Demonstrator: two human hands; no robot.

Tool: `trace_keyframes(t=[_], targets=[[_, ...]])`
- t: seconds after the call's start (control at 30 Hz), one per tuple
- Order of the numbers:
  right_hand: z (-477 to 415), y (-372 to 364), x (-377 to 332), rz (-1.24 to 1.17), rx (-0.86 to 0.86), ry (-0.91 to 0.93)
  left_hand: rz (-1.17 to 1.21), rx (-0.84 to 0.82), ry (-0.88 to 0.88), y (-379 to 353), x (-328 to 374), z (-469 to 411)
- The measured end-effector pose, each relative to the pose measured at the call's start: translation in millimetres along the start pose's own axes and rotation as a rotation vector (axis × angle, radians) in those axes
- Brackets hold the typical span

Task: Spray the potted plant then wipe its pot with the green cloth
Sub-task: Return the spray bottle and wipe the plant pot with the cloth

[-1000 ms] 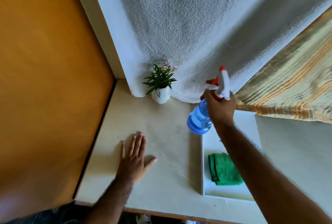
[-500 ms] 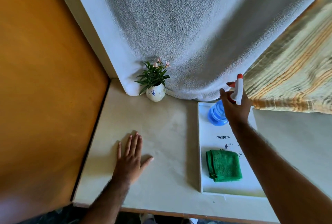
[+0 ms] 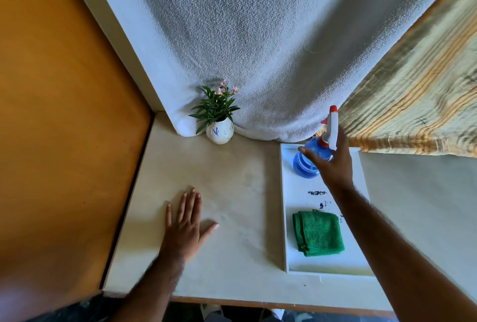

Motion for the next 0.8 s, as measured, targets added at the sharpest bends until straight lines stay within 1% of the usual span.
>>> trace_keyframes(t=[0.07,0.1,0.13,0.17,0.27,0.3,0.33,0.43,0.57,0.63,0.7,0.8], targets=[[34,16,6,0.045,0.09,0.02,0.009,0.002,0.006,1,0,0],[55,24,9,0.111,0.107,0.054,0.013,0.0,0.011,2,1,0],[76,31,14,0.188,0.072,0.096,0.016,-0.002,0.014,3,1,0],[96,36,19,0.276,-0.017,0.137,0.017,-0.001,0.016,3,1,1],[147,43,39,0.569,-0.392,0.223,0.026,0.008,0.021,5,1,1],[160,44,47,0.637,-0.487,0.23,0.031,0.007,0.021,5,1,1],[168,45,52,0.682,-0.545,0.219,0.031,0.007,0.02,5,0,1],[179,47,59,0.752,-0.599,0.193,0.038,0.007,0.015,4,1,0],[179,50,64,0.812,-0.677,0.315,0.056,0.003,0.022,5,1,0],[175,52,67,0.835,-0.722,0.338,0.051,0.001,0.019,4,1,0],[173,53,68,0.871,-0.771,0.345,0.044,0.002,0.021,3,1,0],[172,52,66,0.854,-0.773,0.306,0.039,0.023,0.027,1,0,0]])
Point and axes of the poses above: each hand's wrist, its own z-axis away from the middle knuckle, its own y-axis out of the back of the hand, x = y × z, the point moved 4 cm from there along -z, towards the middle knuckle, and after that the axes turned 11 degrees about -z, right-handed, at the moved point
